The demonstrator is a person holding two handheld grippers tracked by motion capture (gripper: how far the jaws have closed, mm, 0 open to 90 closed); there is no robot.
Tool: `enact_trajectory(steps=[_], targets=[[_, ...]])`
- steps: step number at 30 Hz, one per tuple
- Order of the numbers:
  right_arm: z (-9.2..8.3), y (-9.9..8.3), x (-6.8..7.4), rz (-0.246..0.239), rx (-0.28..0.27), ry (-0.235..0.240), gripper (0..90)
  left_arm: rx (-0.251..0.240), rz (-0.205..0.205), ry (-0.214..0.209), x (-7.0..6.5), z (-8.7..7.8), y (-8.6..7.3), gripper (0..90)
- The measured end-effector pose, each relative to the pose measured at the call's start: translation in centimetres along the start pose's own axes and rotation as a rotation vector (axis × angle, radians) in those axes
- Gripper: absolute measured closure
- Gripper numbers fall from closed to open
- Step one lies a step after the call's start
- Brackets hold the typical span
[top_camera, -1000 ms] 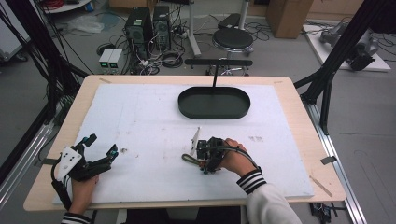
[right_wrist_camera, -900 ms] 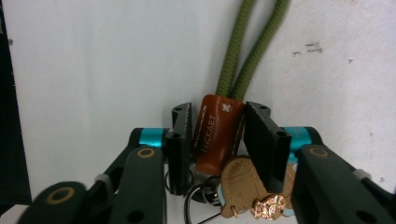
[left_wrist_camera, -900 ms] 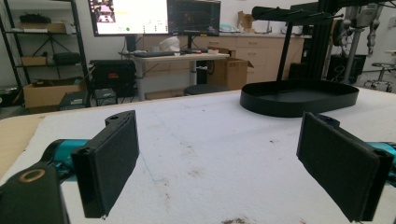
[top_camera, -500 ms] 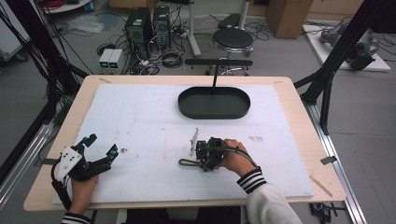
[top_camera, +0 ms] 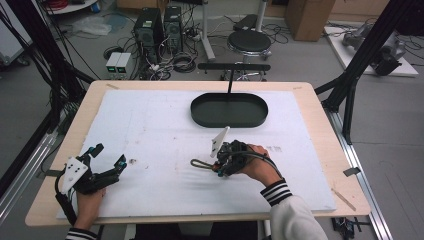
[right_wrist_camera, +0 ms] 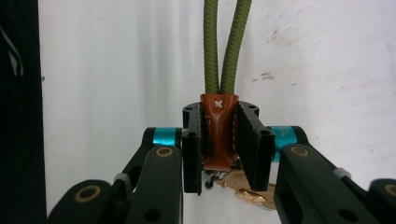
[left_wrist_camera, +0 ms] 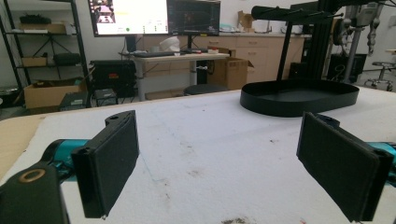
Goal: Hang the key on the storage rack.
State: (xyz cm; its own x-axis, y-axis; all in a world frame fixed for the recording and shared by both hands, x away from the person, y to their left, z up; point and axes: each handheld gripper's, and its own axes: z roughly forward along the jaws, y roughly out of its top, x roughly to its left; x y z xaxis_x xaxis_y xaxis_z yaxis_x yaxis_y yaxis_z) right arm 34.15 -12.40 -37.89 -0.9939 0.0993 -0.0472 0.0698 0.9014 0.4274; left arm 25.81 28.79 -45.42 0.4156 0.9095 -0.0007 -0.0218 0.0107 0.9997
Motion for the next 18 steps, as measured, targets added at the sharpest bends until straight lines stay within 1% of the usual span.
enact_trajectory(steps=[1, 2, 4, 5, 6, 7, 8, 11, 13, 14, 16, 18], targets=[[-0.2, -0.1, -0.1, 0.000, -0.016, 0.001, 72.5, 0.000, 0.000, 0.000, 0.0, 0.0, 0.0, 13.4], [-0.2, -0.1, -0.1, 0.000, -0.016, 0.001, 72.5, 0.000, -0.001, 0.000, 0.0, 0.0, 0.0, 13.4], [-0.5, -0.2, -0.3, 0.000, -0.044, -0.008, 72.5, 0.001, 0.000, 0.000, 0.0, 0.0, 0.0, 13.4], [-0.6, -0.3, -0.4, 0.002, -0.056, -0.001, 72.5, 0.001, 0.000, 0.000, 0.0, 0.0, 0.0, 13.4], [-0.9, -0.4, -0.5, 0.012, -0.083, 0.009, 72.5, 0.000, 0.001, 0.001, 0.0, 0.0, 0.0, 13.4], [-1.0, -0.5, -0.6, 0.015, -0.094, 0.003, 72.5, 0.001, 0.001, 0.001, 0.0, 0.0, 0.0, 13.4], [-1.0, -0.5, -0.6, 0.015, -0.094, 0.003, 72.5, 0.001, 0.002, 0.000, 0.0, 0.0, 0.0, 13.4], [-1.5, -0.8, -0.9, 0.026, -0.130, -0.003, 72.5, 0.000, 0.004, 0.000, 0.0, 0.0, 0.0, 13.4], [-1.9, -1.0, -1.0, 0.044, -0.154, -0.018, 72.5, -0.001, 0.003, 0.000, 0.0, 0.0, 0.0, 13.4], [-2.4, -1.3, -1.2, 0.060, -0.186, -0.032, 72.5, -0.001, 0.003, 0.000, 0.0, 0.0, 0.0, 13.4], [-2.9, -1.6, -1.4, 0.074, -0.223, -0.057, 72.4, 0.000, 0.004, 0.000, 0.0, 0.0, 0.0, 13.4], [-3.3, -2.1, -1.7, 0.106, -0.254, -0.066, 72.4, -0.001, 0.005, 0.001, 0.0, 0.0, 0.0, 13.4]])
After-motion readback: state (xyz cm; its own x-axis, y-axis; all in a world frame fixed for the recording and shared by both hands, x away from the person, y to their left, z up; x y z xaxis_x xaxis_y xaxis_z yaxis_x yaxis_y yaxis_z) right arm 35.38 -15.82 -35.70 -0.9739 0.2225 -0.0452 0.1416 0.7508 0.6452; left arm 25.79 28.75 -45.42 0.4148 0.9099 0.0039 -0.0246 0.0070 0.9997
